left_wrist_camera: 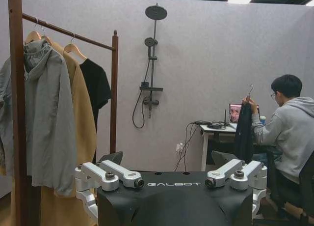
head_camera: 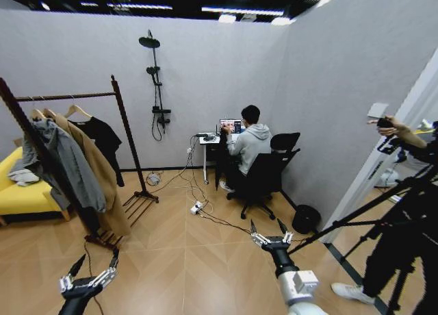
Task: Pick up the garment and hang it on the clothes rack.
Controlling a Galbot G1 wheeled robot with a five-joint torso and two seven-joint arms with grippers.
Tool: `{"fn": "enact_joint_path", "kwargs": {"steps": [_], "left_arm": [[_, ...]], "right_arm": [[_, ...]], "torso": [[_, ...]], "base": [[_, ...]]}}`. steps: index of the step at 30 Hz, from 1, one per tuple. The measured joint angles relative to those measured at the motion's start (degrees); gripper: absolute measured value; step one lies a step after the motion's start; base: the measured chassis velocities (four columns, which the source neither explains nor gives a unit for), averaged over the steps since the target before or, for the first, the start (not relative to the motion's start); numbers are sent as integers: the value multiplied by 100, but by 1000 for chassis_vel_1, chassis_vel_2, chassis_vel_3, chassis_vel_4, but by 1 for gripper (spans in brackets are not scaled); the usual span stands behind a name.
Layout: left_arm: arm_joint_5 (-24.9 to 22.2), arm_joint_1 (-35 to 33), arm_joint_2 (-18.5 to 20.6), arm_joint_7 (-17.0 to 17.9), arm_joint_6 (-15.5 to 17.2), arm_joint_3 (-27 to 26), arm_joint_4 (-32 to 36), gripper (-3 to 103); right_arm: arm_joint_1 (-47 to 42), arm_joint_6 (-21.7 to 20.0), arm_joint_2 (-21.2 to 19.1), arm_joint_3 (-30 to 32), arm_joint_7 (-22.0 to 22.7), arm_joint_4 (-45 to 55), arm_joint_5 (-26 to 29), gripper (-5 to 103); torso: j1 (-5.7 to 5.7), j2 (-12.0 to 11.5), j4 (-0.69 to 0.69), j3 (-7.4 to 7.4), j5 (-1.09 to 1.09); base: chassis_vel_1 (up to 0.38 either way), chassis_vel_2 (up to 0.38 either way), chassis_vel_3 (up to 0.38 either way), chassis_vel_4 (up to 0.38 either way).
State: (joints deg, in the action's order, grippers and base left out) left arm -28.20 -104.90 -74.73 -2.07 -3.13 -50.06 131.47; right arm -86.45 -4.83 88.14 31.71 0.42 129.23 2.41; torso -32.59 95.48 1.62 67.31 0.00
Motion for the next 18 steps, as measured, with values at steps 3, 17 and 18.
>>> {"fn": "enact_joint_path", "kwargs": {"steps": [3, 17, 18], "left_arm": [[0, 0, 0, 0, 0, 0, 0, 100], [0, 0, 0, 0, 0, 0, 0, 100], [0, 0, 0, 0, 0, 0, 0, 100]], "right_arm": [[-9, 2, 11, 1, -24, 12, 6, 100], [-73, 89, 40, -40, -42, 65, -16, 100], [-73, 89, 40, -40, -42, 65, -16, 100]], "torso": [[1, 0, 0, 0, 0], [1, 1, 0, 0, 1], [1, 1, 0, 0, 1]], "base": [[0, 0, 0, 0], [-125, 107, 120, -119], [-230, 225, 211, -229]]}}
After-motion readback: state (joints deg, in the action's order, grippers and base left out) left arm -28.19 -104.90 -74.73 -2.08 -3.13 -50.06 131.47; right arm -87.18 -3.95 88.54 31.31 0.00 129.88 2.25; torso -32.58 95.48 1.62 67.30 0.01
